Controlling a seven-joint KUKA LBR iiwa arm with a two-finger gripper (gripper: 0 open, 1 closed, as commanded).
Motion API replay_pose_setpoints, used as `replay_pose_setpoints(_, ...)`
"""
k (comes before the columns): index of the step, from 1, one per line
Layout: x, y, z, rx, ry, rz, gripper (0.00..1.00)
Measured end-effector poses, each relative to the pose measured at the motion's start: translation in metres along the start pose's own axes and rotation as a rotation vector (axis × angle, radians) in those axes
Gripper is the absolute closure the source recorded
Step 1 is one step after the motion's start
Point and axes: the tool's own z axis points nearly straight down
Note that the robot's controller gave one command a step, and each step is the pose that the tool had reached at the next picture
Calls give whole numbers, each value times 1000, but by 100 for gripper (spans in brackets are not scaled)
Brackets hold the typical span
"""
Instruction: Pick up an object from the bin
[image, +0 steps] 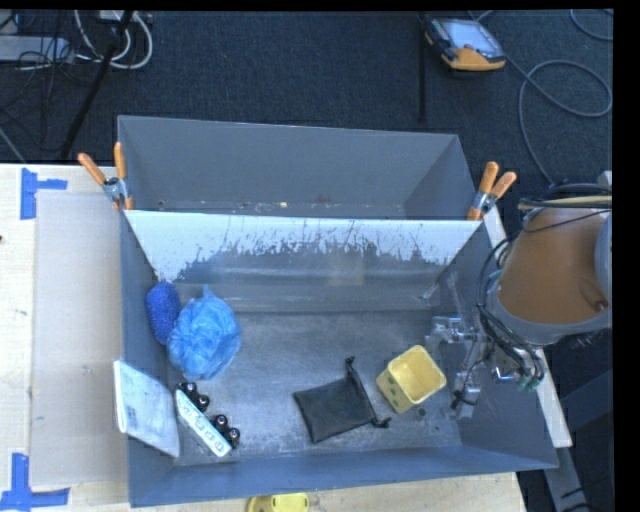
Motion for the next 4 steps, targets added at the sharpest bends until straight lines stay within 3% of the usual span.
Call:
replay_pose_setpoints(1,-2,0,-4,1,-7,-3,0)
replay_pose_setpoints(2,-12,19,17,3,-10,-45,0)
replay_pose_setpoints(3,-38,47,26,2,-11,-99,100)
replay_pose_setpoints(4,-38,47,26,2,-11,-100,100)
